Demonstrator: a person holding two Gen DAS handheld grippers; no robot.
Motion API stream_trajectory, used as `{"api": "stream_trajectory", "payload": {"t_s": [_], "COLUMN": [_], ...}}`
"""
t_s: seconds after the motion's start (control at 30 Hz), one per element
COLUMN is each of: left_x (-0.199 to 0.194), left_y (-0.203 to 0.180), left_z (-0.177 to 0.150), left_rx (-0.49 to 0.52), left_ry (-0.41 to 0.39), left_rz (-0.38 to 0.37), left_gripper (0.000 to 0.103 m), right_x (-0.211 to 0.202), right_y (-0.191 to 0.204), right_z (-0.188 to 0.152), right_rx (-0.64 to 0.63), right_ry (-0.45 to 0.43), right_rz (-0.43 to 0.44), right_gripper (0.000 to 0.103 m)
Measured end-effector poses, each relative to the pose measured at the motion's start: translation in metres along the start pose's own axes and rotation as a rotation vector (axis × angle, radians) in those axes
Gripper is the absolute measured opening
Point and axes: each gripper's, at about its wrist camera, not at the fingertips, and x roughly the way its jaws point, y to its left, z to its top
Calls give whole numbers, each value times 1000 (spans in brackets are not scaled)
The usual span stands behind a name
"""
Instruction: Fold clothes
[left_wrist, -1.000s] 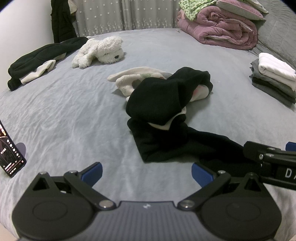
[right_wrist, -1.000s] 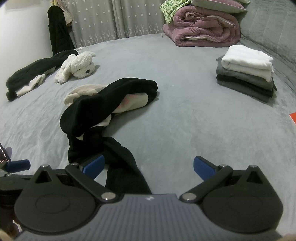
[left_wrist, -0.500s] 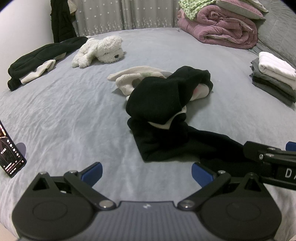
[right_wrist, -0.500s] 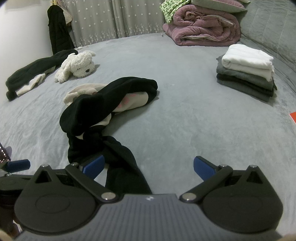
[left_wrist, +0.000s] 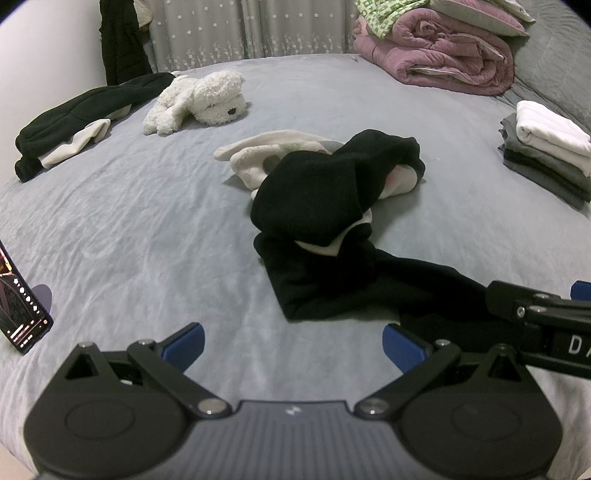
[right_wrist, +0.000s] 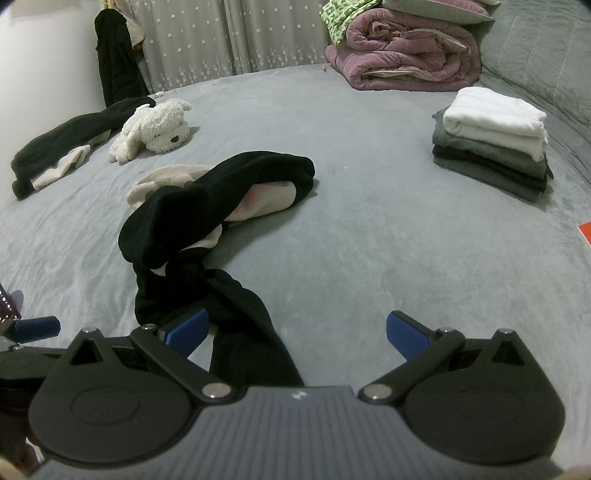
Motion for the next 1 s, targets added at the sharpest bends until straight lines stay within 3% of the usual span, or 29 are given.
{"api": "stream_trajectory", "payload": {"t_s": [0.7,1.0], "left_x": [2,16], "left_y": [-2,7], "left_z": [0,0], "left_rx": [5,-20], "left_ry": [5,13], "left_rz": [9,59], "left_gripper": [103,103], "right_x": [1,7], "right_y": [-1,-4], "right_z": [0,-1], "right_rx": [-3,0], "right_ry": [4,22], "right_rz": [-1,-7], "right_gripper": [103,103]}}
